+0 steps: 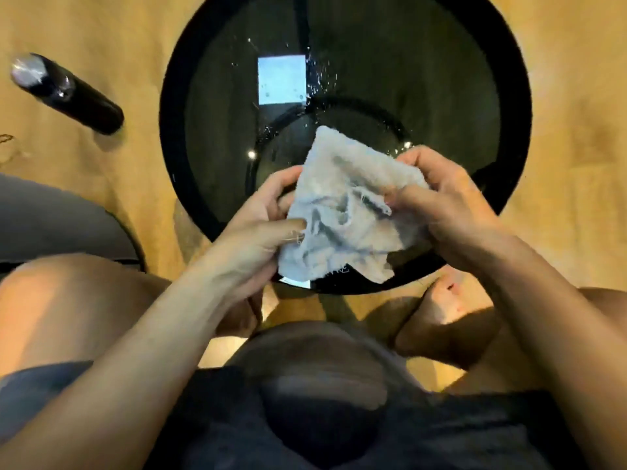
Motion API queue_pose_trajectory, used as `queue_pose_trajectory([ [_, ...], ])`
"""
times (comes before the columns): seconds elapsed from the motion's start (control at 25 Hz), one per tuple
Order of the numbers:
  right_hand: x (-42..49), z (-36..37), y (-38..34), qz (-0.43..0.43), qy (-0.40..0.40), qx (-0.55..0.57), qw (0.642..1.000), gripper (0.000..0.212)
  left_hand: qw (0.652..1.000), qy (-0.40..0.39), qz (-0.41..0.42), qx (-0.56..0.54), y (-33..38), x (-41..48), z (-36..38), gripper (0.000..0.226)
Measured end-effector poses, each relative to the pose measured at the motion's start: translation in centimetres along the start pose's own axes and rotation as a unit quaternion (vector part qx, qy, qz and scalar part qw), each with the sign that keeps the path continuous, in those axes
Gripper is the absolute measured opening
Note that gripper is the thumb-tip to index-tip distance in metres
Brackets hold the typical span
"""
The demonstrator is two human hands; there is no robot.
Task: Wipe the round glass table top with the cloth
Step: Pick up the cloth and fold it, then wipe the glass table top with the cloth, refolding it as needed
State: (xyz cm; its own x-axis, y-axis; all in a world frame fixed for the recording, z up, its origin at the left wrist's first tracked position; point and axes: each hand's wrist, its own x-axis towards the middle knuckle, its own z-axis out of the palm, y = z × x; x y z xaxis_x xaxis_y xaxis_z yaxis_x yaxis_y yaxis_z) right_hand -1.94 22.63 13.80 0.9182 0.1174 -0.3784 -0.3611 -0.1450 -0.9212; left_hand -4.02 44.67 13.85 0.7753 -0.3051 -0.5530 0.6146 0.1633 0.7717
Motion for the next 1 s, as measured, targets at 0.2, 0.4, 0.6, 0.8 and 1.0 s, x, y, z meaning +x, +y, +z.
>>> queue_pose_trajectory([
  [0.2,-5.9,3.0,-1.7,-0.014,0.043,0.074,0.996,0.016,0.997,0.063,0.053,0.005,-0.3,-5.3,2.0,0.024],
  [0.4,-9.8,4.5,-3.1,-0.123,0.166,-0.159,0.965,0.035,0.993,0.094,0.063,-0.028,0.5,-8.9,3.7,0.024],
  [0.6,-13.5,6.8,-3.3,-0.276,0.082,-0.307,0.907,0.038,0.990,0.090,0.056,-0.088,-0.8,-11.0,3.8,0.045],
  [0.8,-13.2,7.3,0.6,-0.199,0.103,-0.244,0.944,0.060,0.990,0.055,0.039,-0.124,-2.7,-9.9,2.5,0.041],
  [1.0,-10.8,6.8,4.1,-0.149,0.150,-0.133,0.968,0.039,0.997,0.007,0.061,0.056,-4.4,-6.8,2.3,0.028],
])
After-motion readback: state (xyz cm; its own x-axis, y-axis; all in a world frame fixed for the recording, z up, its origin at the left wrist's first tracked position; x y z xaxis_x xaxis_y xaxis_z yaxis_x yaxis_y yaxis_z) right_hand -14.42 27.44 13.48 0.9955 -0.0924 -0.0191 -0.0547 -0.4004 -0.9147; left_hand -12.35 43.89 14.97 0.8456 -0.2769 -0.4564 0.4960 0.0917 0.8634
